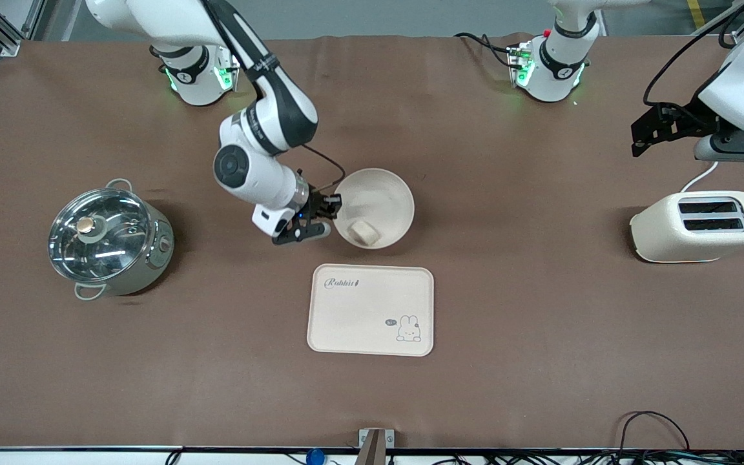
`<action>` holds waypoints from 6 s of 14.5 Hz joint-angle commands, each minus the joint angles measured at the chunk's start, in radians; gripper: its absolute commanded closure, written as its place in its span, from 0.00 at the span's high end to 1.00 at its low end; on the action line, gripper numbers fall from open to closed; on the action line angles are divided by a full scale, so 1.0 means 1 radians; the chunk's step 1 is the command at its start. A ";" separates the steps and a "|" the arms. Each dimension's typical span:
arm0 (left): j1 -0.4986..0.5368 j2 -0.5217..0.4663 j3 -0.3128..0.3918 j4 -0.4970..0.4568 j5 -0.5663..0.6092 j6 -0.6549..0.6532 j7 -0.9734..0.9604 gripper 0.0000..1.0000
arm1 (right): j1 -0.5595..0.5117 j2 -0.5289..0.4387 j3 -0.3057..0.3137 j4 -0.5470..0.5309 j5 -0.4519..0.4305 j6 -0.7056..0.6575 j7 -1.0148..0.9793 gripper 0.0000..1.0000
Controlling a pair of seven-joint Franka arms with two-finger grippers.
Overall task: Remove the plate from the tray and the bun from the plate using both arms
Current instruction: 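Lower the plate beside the tray while the left gripper starts moving, then retract the right gripper while the left gripper reaches the white bun, then lower the left gripper onto the bun and close on it, then lift the bun off the plate and carry it toward the toaster, then lower the held bun onto the table beside the toaster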
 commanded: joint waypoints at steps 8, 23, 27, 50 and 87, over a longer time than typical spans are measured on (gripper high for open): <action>-0.003 0.057 -0.021 -0.007 -0.003 0.015 -0.007 1.00 | 0.073 0.112 -0.003 -0.080 0.002 0.285 -0.015 0.24; -0.261 0.462 -0.199 0.005 0.012 0.428 -0.772 1.00 | -0.360 -0.243 -0.029 0.067 -0.060 -0.263 0.071 1.00; -0.371 0.612 -0.193 0.078 0.041 0.575 -1.001 1.00 | -0.565 -0.379 -0.032 0.224 -0.401 -0.695 0.013 1.00; -0.597 0.899 -0.130 0.108 0.148 0.882 -1.583 0.55 | -0.714 -0.456 -0.030 0.340 -0.590 -0.868 -0.147 1.00; 0.086 0.760 -0.134 0.008 0.263 0.514 -1.011 1.00 | -0.657 -0.459 -0.024 0.340 -0.542 -0.884 -0.138 1.00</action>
